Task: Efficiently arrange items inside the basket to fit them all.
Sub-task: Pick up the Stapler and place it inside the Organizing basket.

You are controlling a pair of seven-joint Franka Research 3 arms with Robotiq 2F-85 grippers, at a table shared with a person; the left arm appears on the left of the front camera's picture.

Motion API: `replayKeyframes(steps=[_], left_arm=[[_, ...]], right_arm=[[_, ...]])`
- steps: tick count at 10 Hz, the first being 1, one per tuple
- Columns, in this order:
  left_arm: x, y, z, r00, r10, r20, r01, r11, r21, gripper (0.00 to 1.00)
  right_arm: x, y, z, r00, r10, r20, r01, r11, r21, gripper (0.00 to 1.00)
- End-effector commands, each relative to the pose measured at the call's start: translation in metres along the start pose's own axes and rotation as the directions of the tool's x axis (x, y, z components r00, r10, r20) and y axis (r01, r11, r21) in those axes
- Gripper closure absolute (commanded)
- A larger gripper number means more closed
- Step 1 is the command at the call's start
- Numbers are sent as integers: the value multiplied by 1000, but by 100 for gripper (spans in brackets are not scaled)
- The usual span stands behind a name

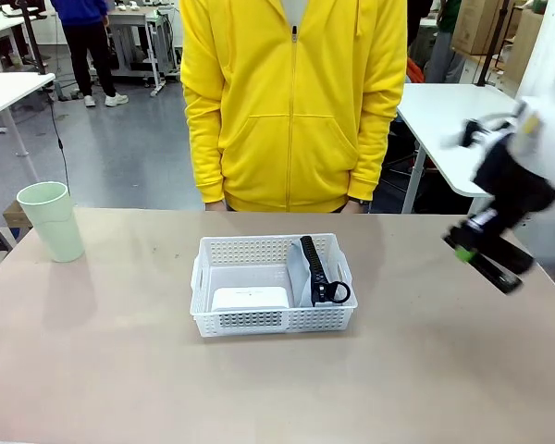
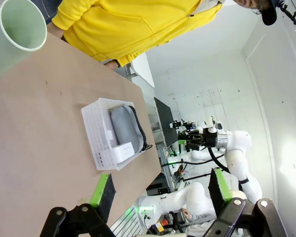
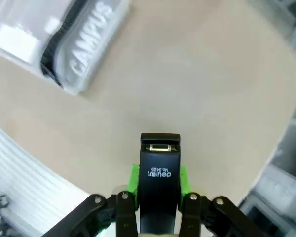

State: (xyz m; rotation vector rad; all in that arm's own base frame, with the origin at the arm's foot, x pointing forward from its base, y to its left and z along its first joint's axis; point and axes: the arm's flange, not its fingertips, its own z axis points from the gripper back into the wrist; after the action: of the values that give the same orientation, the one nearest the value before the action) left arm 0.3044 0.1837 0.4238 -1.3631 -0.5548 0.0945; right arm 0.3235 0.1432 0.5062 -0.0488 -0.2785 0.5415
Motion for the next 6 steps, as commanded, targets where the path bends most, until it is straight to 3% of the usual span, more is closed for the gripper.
replayKeyframes(steps=[1, 2, 4, 6], left_arm=[[0, -2, -1, 1000, -22, 17, 22, 999, -26, 0], [0, -2, -1, 1000, -22, 17, 22, 999, -26, 0], [0, -2, -1, 1000, -22, 17, 22, 999, -26, 0], [0, -2, -1, 1000, -22, 17, 22, 999, -26, 0]], right_arm=[[78, 54, 13, 989, 143, 44, -137, 983, -120, 63], [108, 88, 17, 977, 210, 28, -202, 965, -169, 63], [167, 158, 25, 912, 401, 91, -380, 906, -186, 63], [211, 223, -5, 843, 529, 101, -521, 848, -92, 63]])
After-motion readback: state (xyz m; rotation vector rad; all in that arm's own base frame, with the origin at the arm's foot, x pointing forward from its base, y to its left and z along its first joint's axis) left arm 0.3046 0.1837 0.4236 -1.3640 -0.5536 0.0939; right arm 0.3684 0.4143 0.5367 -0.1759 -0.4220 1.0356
